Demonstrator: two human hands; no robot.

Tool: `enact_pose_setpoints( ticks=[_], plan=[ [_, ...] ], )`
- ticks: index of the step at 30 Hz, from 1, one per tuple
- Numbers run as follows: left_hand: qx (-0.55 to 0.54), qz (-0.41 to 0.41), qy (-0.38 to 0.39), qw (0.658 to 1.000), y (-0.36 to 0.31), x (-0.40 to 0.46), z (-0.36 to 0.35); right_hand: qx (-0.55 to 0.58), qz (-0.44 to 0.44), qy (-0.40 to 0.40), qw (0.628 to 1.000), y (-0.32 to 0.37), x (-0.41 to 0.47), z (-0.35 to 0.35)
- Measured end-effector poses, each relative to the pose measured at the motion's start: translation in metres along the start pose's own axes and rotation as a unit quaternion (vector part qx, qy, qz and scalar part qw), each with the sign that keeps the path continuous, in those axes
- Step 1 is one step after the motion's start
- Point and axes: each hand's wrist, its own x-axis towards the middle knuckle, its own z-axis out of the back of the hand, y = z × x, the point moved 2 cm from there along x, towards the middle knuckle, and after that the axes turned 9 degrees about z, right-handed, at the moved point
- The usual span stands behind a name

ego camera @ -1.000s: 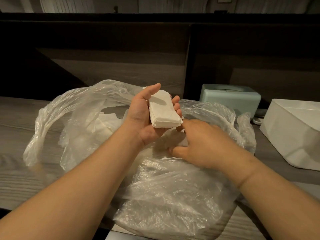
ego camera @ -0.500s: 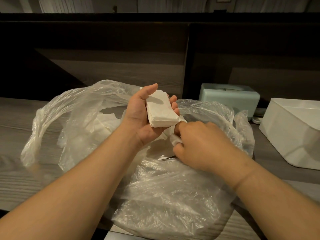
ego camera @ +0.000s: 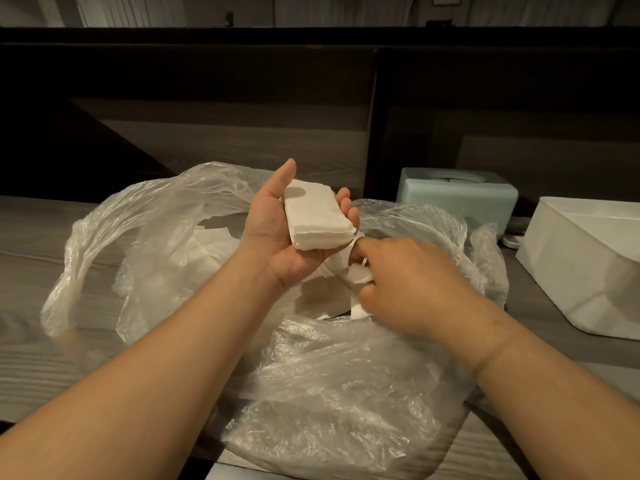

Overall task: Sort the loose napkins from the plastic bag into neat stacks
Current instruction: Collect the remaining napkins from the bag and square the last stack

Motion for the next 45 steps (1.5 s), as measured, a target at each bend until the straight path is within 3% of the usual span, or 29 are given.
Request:
enact_pose_setpoints(
  ticks=[2, 7, 10, 13, 16, 17, 19, 24, 29, 40, 43, 45],
  plan=[
    [0.004, -0.011, -0.006, 1.0, 0.001, -0.001, -0.001, 0.009, -0.006, 0.011, 1.0, 0.0, 0.0, -0.002],
    [0.011, 0.005, 0.009, 1.0, 0.001, -0.001, 0.0, 0.024, -0.017, -0.063, 0.998, -0.005, 0.003, 0.006],
    [0.015, 0.007, 0.01, 1.0, 0.001, -0.001, 0.0, 0.164, -0.066, -0.099, 0.979, -0.014, 0.002, 0.016],
    [0.024, -0.001, 0.003, 1.0, 0.0, -0.001, 0.0, 0.353, -0.06, -0.107, 0.927, -0.02, -0.001, 0.029],
    [0.06, -0.013, -0.014, 0.998, 0.003, 0.001, -0.002, 0.552, -0.003, -0.084, 0.829, -0.022, -0.005, 0.042],
    [0.089, -0.017, -0.024, 0.996, 0.004, 0.001, -0.002, 0.603, 0.002, -0.085, 0.793, -0.023, -0.006, 0.045],
    [0.161, -0.006, -0.025, 0.987, 0.009, -0.001, -0.005, 0.638, -0.015, -0.094, 0.764, -0.024, -0.006, 0.045],
    [0.281, 0.059, 0.002, 0.958, 0.019, -0.004, -0.007, 0.58, -0.135, -0.147, 0.79, -0.024, 0.001, 0.03],
    [0.328, 0.102, 0.034, 0.939, 0.025, -0.003, -0.007, 0.581, -0.163, -0.161, 0.781, -0.021, 0.002, 0.025],
    [0.287, 0.107, 0.096, 0.947, 0.029, -0.006, -0.01, 0.532, -0.169, -0.222, 0.8, -0.012, 0.001, 0.021],
    [0.224, 0.096, 0.097, 0.965, 0.021, -0.003, -0.005, 0.561, -0.205, -0.226, 0.77, -0.023, 0.006, 0.014],
    [0.177, 0.069, 0.094, 0.977, 0.014, -0.002, -0.004, 0.505, -0.22, -0.203, 0.81, -0.031, 0.009, 0.008]
  ],
)
